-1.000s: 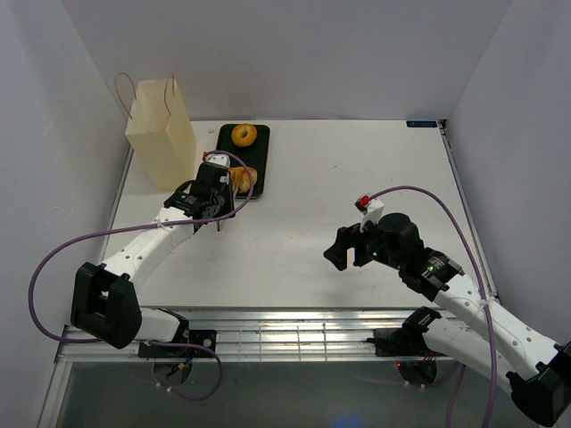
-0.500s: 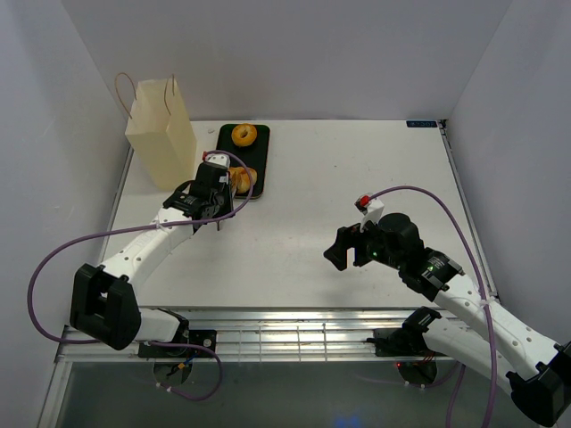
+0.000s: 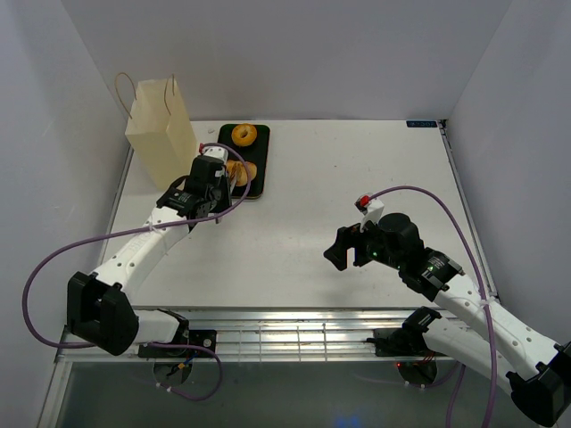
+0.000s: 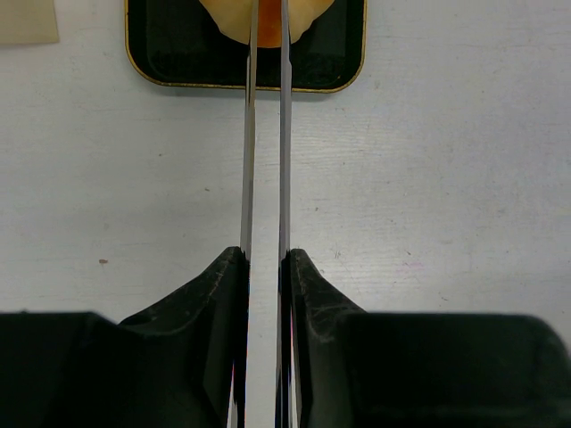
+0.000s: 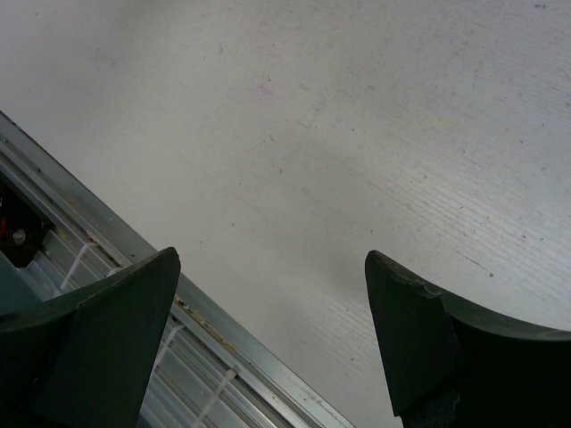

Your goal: Place the fake bread into the paper bag

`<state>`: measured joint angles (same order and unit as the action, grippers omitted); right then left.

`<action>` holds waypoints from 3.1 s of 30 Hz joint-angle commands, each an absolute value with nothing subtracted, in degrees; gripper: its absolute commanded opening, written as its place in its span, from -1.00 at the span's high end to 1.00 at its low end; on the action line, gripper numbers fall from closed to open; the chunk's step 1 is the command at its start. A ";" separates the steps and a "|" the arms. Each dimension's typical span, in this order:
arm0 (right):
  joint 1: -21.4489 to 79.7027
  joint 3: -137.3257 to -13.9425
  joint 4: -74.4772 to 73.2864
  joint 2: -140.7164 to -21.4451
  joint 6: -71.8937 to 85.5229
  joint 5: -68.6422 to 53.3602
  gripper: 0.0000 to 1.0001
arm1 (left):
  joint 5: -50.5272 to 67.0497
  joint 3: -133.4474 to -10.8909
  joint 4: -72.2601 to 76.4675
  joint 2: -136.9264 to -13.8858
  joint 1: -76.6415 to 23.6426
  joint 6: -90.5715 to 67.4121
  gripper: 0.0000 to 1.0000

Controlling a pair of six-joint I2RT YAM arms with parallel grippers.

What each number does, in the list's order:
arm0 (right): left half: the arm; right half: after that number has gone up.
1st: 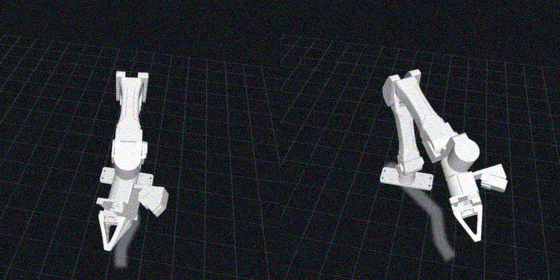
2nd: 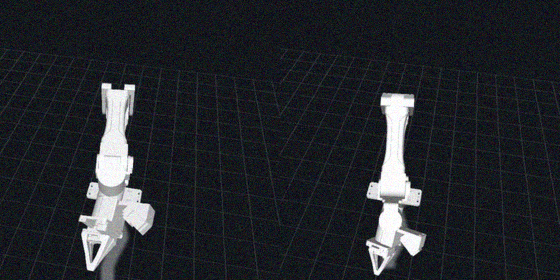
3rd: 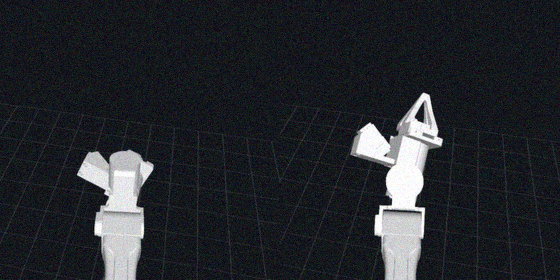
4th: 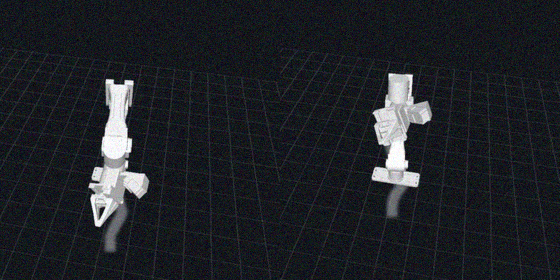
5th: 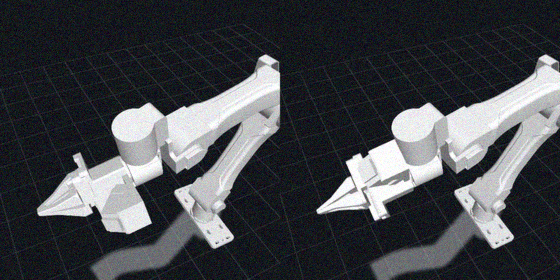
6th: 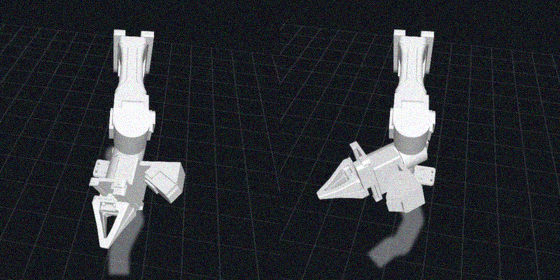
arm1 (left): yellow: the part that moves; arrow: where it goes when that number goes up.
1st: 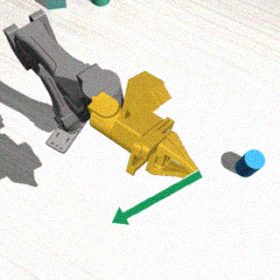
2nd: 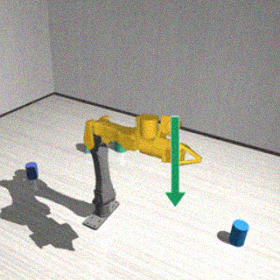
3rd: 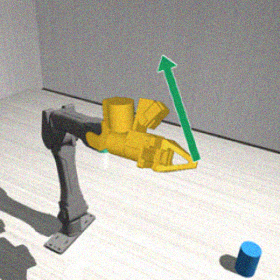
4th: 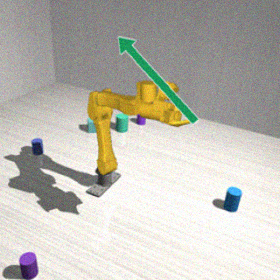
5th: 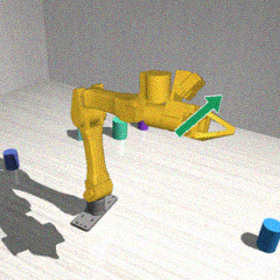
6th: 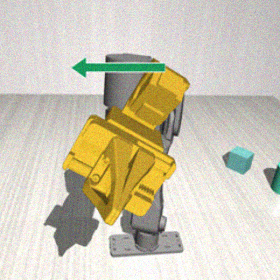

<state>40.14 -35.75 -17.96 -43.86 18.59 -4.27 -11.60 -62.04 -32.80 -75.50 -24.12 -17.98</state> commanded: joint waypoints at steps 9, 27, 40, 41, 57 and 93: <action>39.90 -36.21 -16.35 -43.68 17.75 -4.13 -0.80 | -11.60 -68.11 -32.26 -70.14 -23.91 -16.79 1.00; 39.90 -36.04 -16.52 -42.98 17.84 -4.31 -0.80 | -18.18 -96.31 -30.06 -76.20 -23.82 -10.11 1.00; 39.90 -36.04 -17.14 -42.80 17.31 -3.52 -0.80 | -18.91 -97.13 -26.19 -77.00 -9.25 -9.40 1.00; 39.82 -35.95 -17.14 -42.80 17.23 -3.60 -0.80 | -17.77 -96.51 -25.67 -76.73 -8.45 -9.67 1.00; 39.55 -35.95 -16.96 -43.94 16.87 -3.69 -0.80 | -14.77 -88.61 -26.11 -73.05 -2.99 -10.72 1.00; 39.29 -36.12 -16.96 -43.77 16.96 -4.57 -0.80 | -14.94 -78.49 -27.07 -69.87 -1.41 -9.84 1.00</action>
<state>39.68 -35.75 -18.04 -44.27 17.54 -4.29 -14.57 -78.32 -29.32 -71.29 -1.93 -10.33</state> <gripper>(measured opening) 0.902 0.339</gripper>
